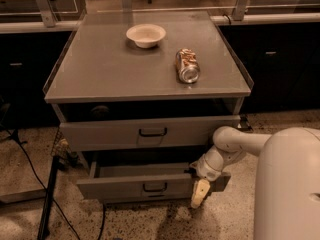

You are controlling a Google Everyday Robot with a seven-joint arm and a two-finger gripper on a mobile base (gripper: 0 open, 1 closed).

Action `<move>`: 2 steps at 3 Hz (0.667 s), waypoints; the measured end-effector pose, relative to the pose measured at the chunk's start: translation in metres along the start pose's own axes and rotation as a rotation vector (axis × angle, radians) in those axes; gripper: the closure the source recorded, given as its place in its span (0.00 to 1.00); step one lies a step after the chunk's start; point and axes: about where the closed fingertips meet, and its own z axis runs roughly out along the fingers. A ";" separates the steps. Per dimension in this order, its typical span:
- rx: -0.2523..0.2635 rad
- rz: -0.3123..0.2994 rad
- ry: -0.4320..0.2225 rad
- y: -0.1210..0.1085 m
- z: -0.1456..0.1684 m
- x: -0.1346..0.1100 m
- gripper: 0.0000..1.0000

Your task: Open middle drawer

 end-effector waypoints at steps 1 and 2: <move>-0.047 0.077 -0.099 0.024 -0.006 0.019 0.00; -0.051 0.083 -0.106 0.026 -0.008 0.018 0.00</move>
Offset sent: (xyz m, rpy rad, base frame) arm -0.0935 -0.0623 0.0216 0.3149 0.2266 -0.2584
